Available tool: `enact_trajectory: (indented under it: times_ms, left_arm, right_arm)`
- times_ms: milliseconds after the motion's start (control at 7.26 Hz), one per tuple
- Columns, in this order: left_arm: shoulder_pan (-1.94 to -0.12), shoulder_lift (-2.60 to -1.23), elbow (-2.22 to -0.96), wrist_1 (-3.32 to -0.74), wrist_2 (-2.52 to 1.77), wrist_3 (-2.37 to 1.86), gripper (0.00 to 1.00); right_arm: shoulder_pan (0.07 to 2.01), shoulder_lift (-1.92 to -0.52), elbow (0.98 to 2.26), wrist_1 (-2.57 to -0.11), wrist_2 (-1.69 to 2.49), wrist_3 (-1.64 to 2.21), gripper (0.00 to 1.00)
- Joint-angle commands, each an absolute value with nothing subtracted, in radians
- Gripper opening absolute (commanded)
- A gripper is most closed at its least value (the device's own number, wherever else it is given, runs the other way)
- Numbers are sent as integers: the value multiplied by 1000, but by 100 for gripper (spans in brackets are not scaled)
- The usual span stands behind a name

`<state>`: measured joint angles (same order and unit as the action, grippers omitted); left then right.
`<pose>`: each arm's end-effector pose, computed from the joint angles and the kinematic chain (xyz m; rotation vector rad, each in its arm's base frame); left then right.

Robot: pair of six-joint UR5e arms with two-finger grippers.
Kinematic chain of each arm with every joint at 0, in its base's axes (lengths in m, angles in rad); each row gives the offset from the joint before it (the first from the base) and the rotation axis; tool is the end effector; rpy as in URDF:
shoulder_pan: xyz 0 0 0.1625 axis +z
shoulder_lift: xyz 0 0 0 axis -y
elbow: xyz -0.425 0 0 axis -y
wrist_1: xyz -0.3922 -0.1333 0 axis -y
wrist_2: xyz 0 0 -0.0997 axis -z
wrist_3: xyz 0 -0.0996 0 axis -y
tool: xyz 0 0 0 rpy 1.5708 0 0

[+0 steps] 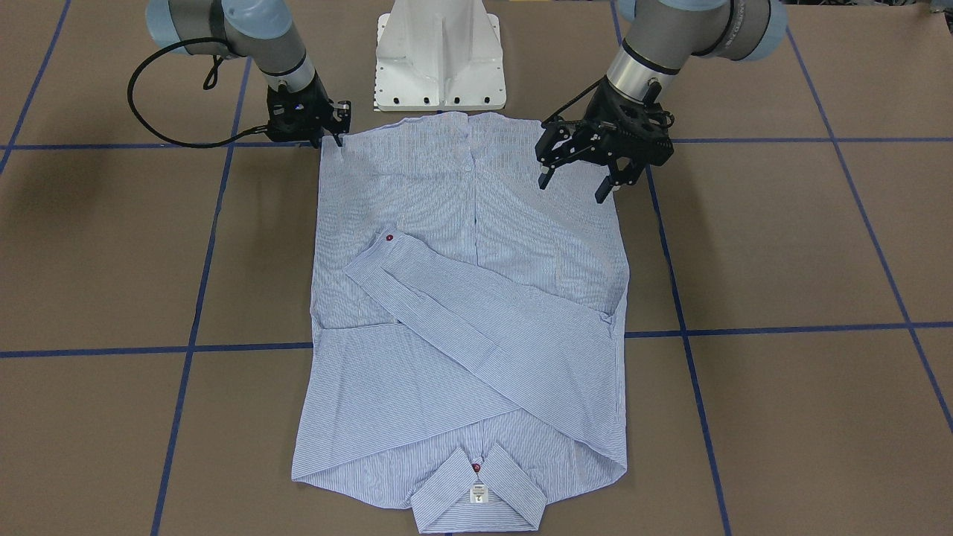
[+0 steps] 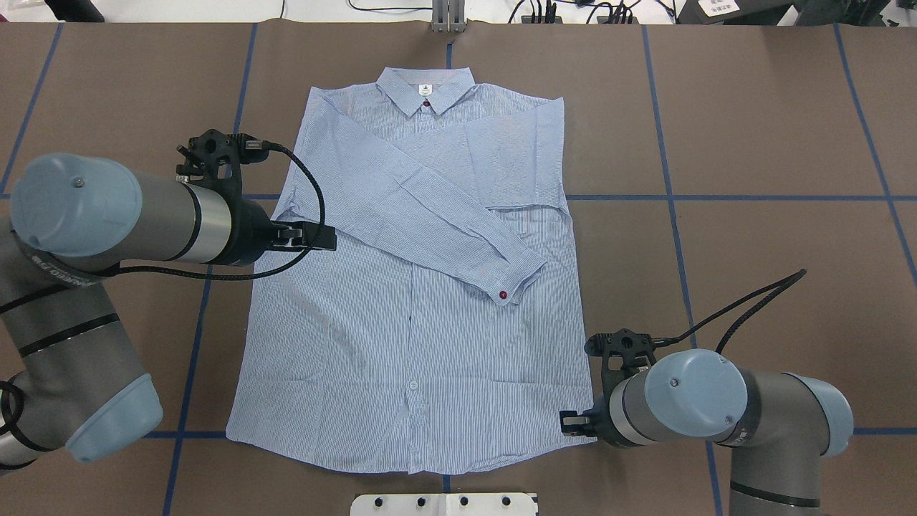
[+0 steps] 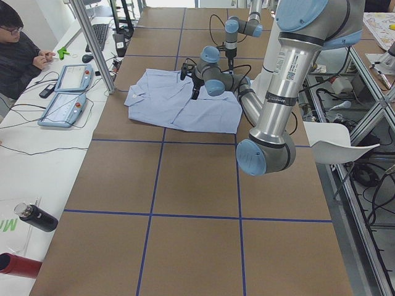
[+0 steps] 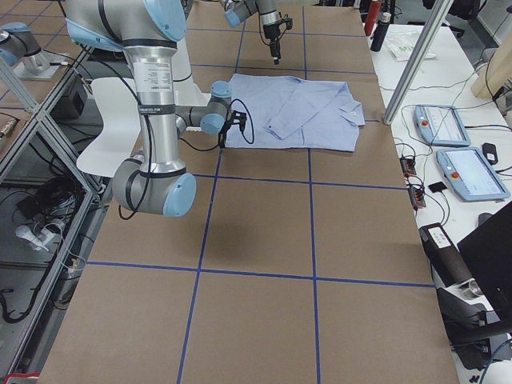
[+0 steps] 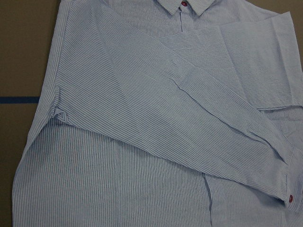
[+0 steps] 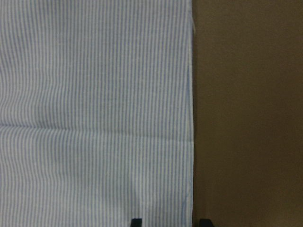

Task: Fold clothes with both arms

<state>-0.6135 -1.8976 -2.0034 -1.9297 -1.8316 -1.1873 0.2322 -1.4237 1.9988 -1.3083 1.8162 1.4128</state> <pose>0.3886 -0.4052 0.2474 0.3266 1.0869 -0.0590 -0.4906 -0.2281 0.3602 -0.0649 -0.8619 -0.0332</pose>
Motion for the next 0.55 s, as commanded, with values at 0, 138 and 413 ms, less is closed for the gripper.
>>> enact_trajectory:
  times_ms: [0, 138, 413]
  left_arm:
    - [-612, -1899, -2003, -1930, -1832, -1187, 100]
    - [-612, -1899, -2003, -1930, -1832, -1187, 100]
    - [-612, -1901, -2003, -1930, -1832, -1187, 100]
  right_arm:
    - [229, -1424, 1999, -1312, 1816, 1413, 51]
    - [229, -1424, 1999, -1315, 1816, 1413, 51]
    - [229, -1424, 1999, -1315, 1821, 1413, 20]
